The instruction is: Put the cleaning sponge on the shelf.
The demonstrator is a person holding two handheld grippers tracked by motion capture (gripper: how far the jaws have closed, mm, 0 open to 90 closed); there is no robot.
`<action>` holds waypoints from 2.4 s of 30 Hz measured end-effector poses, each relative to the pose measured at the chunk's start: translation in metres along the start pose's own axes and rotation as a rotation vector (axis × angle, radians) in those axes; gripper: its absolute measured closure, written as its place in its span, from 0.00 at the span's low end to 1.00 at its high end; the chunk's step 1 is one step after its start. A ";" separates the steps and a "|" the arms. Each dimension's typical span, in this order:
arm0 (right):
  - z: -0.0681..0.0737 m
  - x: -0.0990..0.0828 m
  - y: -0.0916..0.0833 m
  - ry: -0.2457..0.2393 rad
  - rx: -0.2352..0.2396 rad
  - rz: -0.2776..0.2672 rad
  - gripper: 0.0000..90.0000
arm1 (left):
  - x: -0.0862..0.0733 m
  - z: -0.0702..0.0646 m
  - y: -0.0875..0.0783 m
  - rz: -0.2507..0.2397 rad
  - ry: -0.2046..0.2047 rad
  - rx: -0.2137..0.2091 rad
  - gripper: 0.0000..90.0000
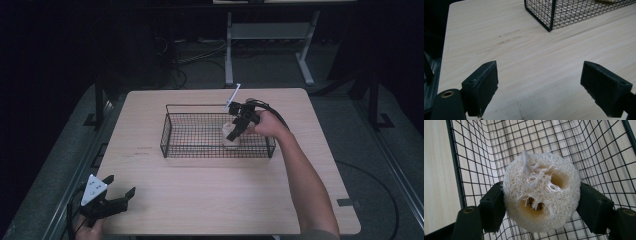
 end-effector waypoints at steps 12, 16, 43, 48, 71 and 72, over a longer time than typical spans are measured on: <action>0.000 0.004 0.005 0.004 -0.003 -0.010 0.28 | 0.000 0.000 -0.002 -0.001 0.001 0.000 0.15; 0.001 0.006 0.005 0.011 0.002 -0.010 0.23 | 0.000 0.000 -0.001 0.000 0.000 -0.001 0.15; 0.024 -0.003 -0.041 -0.024 -0.042 -0.055 0.20 | 0.000 -0.001 0.000 0.004 0.004 -0.004 0.15; 0.033 -0.002 -0.047 -0.043 -0.038 -0.063 0.20 | 0.000 -0.002 0.000 0.001 0.004 -0.005 0.15; 0.067 -0.024 -0.057 -0.095 -0.035 -0.065 0.22 | 0.000 -0.003 0.001 0.009 0.010 -0.007 0.15; 0.068 -0.025 -0.057 -0.088 -0.033 -0.067 0.22 | 0.000 -0.003 0.001 0.009 0.010 -0.007 0.15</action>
Point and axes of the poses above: each handheld gripper's, and its own axes: y roughly forward along the jaws, x roughly out of its top, z roughly to its left, the point moved 5 cm from there along y, roughly forward along the jaws, and after that the axes turned 10 degrees about x, right-handed, at the moved point
